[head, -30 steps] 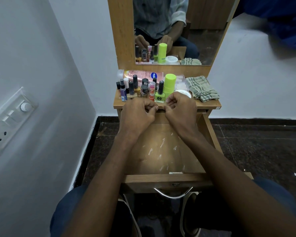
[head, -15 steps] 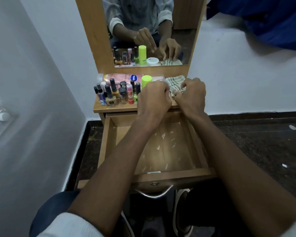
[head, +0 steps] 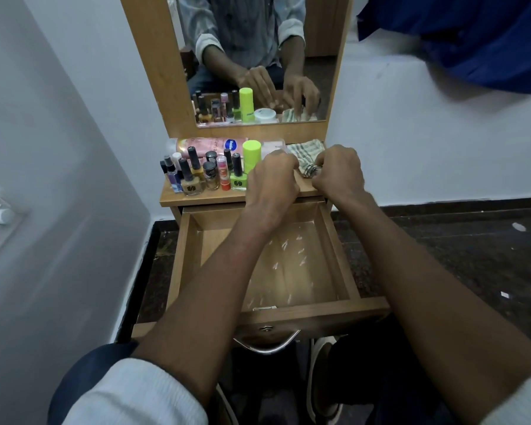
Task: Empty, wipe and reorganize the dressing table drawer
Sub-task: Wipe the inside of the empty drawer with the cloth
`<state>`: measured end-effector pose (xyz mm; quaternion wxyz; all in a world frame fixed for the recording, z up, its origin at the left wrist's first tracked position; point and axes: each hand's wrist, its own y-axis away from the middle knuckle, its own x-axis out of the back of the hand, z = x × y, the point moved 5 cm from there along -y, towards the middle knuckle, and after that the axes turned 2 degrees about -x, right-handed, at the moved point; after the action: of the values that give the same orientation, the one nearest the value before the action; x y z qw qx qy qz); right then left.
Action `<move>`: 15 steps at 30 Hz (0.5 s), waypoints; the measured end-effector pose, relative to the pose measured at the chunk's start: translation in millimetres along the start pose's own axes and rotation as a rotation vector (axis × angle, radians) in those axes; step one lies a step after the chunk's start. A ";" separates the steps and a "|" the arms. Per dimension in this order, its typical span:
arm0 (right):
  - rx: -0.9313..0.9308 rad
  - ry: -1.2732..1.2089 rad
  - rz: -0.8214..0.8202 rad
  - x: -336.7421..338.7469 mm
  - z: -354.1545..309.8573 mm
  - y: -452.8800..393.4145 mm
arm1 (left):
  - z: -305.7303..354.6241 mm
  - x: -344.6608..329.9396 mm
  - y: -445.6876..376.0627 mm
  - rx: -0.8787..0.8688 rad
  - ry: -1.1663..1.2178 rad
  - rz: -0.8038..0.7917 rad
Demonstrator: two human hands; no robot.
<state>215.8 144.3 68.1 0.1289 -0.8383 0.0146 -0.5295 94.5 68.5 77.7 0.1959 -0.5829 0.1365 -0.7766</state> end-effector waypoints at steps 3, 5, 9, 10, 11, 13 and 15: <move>0.010 0.000 0.037 8.2 1.7 5.6 | 5.1 2.0 3.2 -0.050 0.035 0.011; 0.011 0.001 0.066 18.4 4.9 10.6 | 10.4 4.2 3.8 -0.097 0.064 0.006; 0.090 -0.073 0.060 42.8 6.2 22.1 | 26.5 8.6 2.8 -0.158 0.091 -0.038; 0.131 -0.091 0.036 48.2 5.4 25.7 | 30.0 10.9 4.0 -0.157 0.102 -0.031; 0.173 -0.102 0.020 53.7 4.9 29.2 | 32.2 13.7 5.7 -0.152 0.118 -0.009; 0.239 -0.141 -0.004 62.3 5.7 36.8 | 31.9 21.3 12.2 -0.149 0.136 0.040; 0.279 -0.230 -0.056 65.5 9.3 45.4 | 26.9 25.6 21.2 -0.166 0.139 0.046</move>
<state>258.0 91.7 111.7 0.2300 -0.8675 -0.0972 -0.4303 117.1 38.2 97.7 0.1546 -0.5386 0.2268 -0.7966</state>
